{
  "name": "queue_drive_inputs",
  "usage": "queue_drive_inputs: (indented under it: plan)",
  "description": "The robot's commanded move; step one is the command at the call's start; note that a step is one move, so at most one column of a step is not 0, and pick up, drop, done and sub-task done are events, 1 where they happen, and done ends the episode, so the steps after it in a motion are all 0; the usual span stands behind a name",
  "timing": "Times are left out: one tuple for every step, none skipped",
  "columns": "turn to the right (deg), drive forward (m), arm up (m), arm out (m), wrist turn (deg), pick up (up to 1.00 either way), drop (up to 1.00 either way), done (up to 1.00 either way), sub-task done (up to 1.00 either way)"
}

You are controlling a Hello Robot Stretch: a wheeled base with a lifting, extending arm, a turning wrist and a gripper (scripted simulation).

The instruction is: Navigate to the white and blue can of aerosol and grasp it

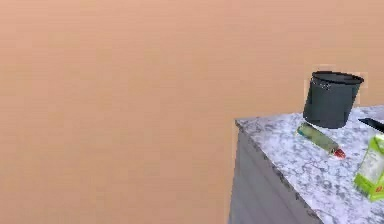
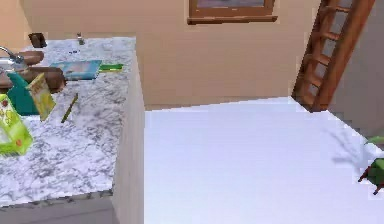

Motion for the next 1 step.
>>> queue_drive_inputs:
  plan:
    - [45.0,0.0,0.0,0.0,0.0,0.0,0.0,0.0,0.0]
